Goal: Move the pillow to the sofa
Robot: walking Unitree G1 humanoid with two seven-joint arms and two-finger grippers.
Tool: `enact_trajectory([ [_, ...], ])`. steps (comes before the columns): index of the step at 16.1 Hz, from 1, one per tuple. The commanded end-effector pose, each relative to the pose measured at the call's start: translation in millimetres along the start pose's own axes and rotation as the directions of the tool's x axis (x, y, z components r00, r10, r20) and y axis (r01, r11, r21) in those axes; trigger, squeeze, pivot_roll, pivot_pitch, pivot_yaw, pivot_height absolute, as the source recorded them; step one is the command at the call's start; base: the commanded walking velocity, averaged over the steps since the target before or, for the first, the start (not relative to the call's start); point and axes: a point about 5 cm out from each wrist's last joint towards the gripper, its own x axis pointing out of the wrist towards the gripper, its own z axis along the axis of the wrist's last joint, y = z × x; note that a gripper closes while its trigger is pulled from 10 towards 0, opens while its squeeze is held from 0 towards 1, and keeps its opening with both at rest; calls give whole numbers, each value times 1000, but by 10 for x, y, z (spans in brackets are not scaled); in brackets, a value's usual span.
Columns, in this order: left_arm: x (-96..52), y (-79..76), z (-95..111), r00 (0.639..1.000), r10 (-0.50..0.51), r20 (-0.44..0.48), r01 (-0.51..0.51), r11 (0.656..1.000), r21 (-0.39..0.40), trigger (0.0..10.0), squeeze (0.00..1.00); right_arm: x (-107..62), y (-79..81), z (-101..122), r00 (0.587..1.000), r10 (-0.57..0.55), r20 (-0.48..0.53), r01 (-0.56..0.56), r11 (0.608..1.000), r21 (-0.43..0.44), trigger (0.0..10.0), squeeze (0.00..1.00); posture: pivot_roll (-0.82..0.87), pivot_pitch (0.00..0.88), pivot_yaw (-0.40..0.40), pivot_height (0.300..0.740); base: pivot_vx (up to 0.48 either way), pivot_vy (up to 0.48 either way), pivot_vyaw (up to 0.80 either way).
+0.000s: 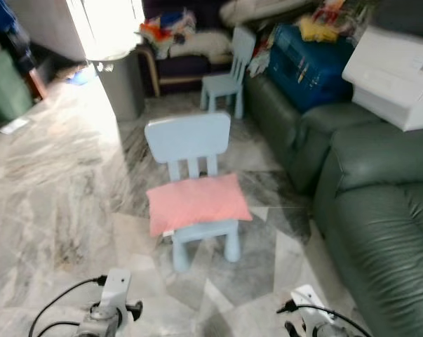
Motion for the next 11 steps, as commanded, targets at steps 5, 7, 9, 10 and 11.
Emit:
enact_trajectory([
  [5, -14, 142, -32, 999, 35, -10, -35, 999, 21, 10000, 0, 19, 102, 96, 999, 28, 28, -28, 1000, 1, 10000, 0, -34, 0, 32, 740, 454, 0, 0],
  [7, -15, 142, -36, 999, 36, -12, -36, 999, 16, 10000, 0, 20, 103, 96, 999, 29, 27, -29, 1000, 0, 10000, 0, -34, 0, 32, 740, 480, 0, 0],
  [9, -15, 141, -40, 999, 37, -14, -37, 999, 11, 10000, 0, 19, 103, 95, 999, 29, 27, -29, 1000, -2, 10000, 0, -33, 0, 31, 740, 480, 0, 0],
  [10, -15, 142, -41, 999, 39, -15, -38, 999, 9, 10000, 0, 19, 103, 96, 999, 29, 27, -29, 1000, -3, 10000, 0, -33, 0, 31, 740, 480, 0, 0],
  [11, -14, 140, -39, 999, 38, -13, -38, 999, 8, 10000, 0, 19, 101, 95, 999, 29, 27, -29, 1000, -3, 10000, 0, -34, 0, 33, 740, 480, 0, 0],
])
